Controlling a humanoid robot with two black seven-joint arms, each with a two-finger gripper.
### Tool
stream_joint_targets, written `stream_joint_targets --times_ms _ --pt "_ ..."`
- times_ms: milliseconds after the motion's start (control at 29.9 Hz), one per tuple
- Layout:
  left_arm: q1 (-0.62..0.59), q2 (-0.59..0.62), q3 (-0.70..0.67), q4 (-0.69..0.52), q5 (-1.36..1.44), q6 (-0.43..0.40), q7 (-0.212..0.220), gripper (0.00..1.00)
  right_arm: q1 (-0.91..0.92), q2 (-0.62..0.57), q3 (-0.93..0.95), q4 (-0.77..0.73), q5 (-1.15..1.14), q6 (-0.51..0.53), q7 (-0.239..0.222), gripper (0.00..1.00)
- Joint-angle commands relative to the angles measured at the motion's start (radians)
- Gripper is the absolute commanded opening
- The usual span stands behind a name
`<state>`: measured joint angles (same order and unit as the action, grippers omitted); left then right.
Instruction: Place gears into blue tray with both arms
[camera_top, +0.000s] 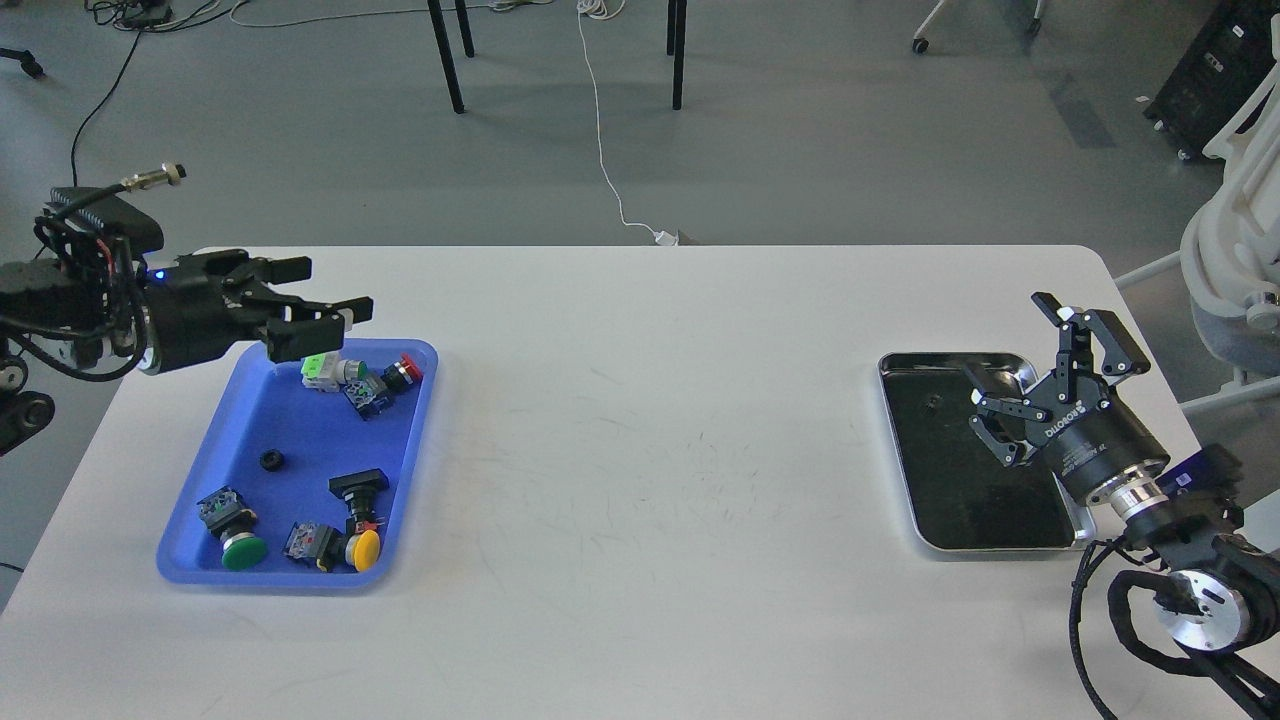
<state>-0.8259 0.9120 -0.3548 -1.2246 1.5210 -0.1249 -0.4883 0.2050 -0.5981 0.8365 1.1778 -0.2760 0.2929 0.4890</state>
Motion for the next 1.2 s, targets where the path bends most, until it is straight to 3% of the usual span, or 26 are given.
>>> stream_joint_targets --times_ms 0,134,234,301,334,468,635,735,902,969,1170 --pt "0.011 -0.083 -0.032 -0.038 -0.386 0.002 0.0 0.98 0.016 -0.002 -0.007 -0.001 -0.006 0.0 0.0 0.99" --pt "0.097 -0.209 -0.07 -0.033 -0.727 0.005 0.0 0.98 0.051 -0.025 -0.016 -0.009 -0.069 0.002 0.0 0.99" --pt "0.219 -0.33 -0.217 -0.027 -0.769 0.033 0.0 0.98 0.085 -0.064 -0.046 -0.009 -0.164 0.002 0.0 0.99" --pt "0.228 -0.335 -0.227 -0.027 -0.769 0.034 0.0 0.98 0.088 -0.066 -0.05 -0.009 -0.169 0.002 0.0 0.99" --pt "0.34 -0.426 -0.375 -0.027 -0.775 0.031 0.0 0.98 0.132 -0.098 -0.097 -0.006 -0.258 0.002 0.0 0.99" --pt "0.462 -0.548 -0.535 -0.026 -0.788 -0.007 0.022 0.98 0.247 -0.184 -0.203 -0.01 -0.509 0.002 0.0 0.99" --pt "0.54 -0.575 -0.605 -0.018 -0.788 -0.09 0.03 0.98 0.442 -0.29 -0.39 -0.04 -0.756 0.005 0.0 0.99" --pt "0.556 -0.575 -0.616 -0.018 -0.788 -0.098 0.03 0.98 0.588 -0.322 -0.54 -0.087 -0.9 0.015 0.0 0.99" --pt "0.56 -0.575 -0.619 -0.018 -0.789 -0.098 0.03 0.98 0.874 -0.298 -0.874 -0.216 -1.15 0.038 0.0 0.99" --pt "0.559 -0.576 -0.621 -0.018 -0.789 -0.099 0.03 0.98 0.954 -0.232 -0.989 -0.286 -1.172 0.041 0.0 0.99" --pt "0.56 -0.598 -0.619 -0.018 -0.794 -0.096 0.03 0.98 1.007 -0.025 -1.145 -0.44 -1.18 0.043 0.0 0.99"
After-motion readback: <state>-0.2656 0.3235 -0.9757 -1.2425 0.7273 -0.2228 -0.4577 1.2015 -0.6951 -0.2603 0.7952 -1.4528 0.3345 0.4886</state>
